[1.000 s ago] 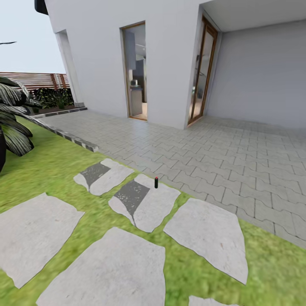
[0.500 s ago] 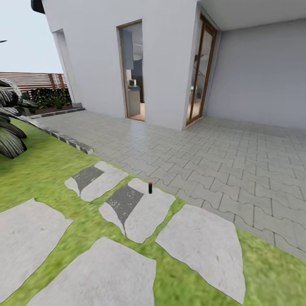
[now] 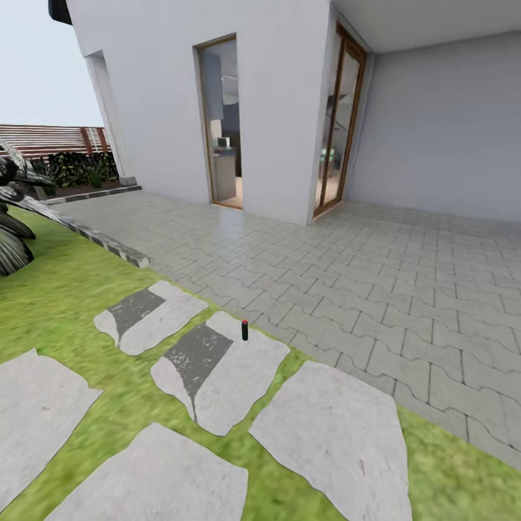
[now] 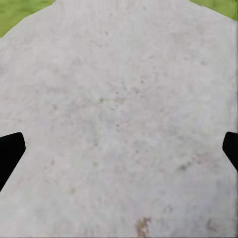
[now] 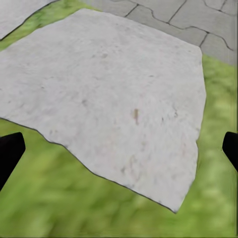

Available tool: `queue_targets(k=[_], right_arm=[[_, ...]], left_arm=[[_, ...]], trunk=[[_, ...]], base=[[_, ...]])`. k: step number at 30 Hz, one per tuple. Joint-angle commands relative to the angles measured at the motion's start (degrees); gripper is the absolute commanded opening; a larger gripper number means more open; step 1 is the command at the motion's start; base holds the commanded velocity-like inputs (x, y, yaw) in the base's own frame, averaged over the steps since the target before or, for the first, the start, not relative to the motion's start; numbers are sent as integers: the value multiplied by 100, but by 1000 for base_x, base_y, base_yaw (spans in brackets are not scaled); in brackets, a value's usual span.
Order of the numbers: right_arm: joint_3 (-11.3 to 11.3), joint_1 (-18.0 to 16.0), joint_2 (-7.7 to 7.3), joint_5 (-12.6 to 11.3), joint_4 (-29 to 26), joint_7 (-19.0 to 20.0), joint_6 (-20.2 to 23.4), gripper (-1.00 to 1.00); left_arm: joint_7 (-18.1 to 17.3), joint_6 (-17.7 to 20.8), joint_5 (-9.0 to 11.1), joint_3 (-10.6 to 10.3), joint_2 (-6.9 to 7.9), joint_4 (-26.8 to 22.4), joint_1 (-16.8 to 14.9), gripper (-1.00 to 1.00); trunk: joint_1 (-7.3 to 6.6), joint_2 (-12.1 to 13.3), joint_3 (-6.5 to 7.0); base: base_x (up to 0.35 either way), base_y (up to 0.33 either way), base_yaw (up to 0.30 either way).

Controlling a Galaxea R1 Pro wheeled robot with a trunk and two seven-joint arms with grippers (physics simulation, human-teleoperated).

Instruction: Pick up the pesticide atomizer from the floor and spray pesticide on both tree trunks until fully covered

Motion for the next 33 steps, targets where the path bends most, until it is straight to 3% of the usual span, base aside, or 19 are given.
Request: queue_targets(k=[1, 33], right_arm=[[4, 0, 0, -20, 4, 3, -15, 100], [5, -3, 0, -13, 4, 12, -14, 100]], left_arm=[[-2, -18, 30, 3, -1, 6, -3, 100], [-2, -18, 30, 3, -1, 4, -3, 100]], trunk=[[1, -2, -5], [1, -2, -5]], base=[[237, -198, 0], [235, -202, 0]])
